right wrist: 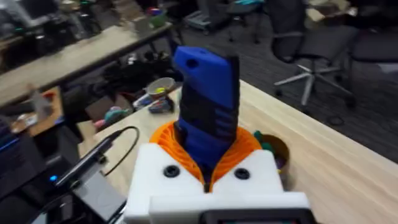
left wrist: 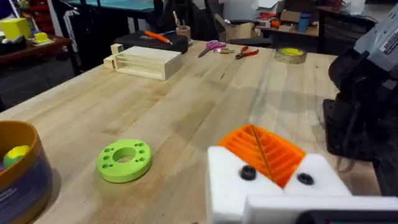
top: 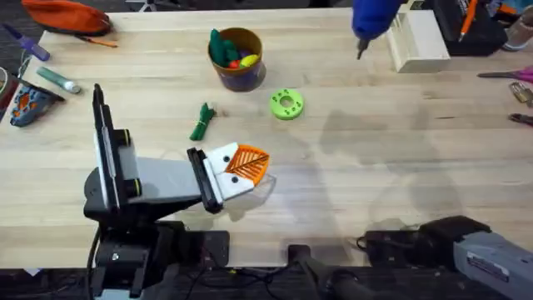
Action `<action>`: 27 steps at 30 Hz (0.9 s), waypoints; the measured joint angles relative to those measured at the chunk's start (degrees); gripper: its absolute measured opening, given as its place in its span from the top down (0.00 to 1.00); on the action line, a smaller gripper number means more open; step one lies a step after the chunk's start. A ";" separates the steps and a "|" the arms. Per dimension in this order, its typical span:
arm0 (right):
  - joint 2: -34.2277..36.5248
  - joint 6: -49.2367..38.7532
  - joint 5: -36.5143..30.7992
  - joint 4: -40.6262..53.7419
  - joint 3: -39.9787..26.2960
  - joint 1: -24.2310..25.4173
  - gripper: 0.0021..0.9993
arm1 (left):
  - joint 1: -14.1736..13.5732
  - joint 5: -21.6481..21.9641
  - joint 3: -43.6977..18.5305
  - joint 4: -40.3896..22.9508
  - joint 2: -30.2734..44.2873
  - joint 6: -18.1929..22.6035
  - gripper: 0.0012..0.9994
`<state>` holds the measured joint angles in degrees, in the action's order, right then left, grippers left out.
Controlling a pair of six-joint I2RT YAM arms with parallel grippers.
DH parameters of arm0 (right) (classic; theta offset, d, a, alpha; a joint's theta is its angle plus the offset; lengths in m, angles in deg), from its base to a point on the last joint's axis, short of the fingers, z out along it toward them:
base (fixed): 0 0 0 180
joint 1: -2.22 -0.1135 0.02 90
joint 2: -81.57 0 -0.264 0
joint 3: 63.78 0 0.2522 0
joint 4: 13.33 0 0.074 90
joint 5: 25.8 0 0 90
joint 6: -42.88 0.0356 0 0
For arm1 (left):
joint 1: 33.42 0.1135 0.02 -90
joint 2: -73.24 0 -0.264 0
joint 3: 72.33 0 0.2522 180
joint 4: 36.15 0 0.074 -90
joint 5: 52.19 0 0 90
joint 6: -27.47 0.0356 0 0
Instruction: Pick up the gripper from the table and insert it into the empty holder that is missing its gripper. Then pick up a screw, insert it into the mounting hole, and use the screwdriver to tighten it. Finally, clean up the table by picking up the vegetable and placing it into the bucket.
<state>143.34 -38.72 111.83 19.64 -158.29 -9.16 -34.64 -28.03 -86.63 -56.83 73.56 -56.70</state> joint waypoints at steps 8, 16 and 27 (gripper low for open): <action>2.06 -2.99 4.65 -3.08 0.00 -7.46 0.98 | 0.00 0.00 0.00 0.02 0.00 0.00 0.99; 5.19 -16.53 21.57 -8.59 0.00 -15.39 0.98 | 0.00 0.00 0.00 0.01 0.00 -0.01 0.99; 11.51 -29.27 29.54 -0.92 -0.02 -16.85 0.98 | 0.00 0.00 0.00 0.02 0.00 0.00 0.99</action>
<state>154.85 -67.99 141.37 18.72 -158.31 -26.01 -34.64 -28.03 -86.63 -56.81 73.56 -56.70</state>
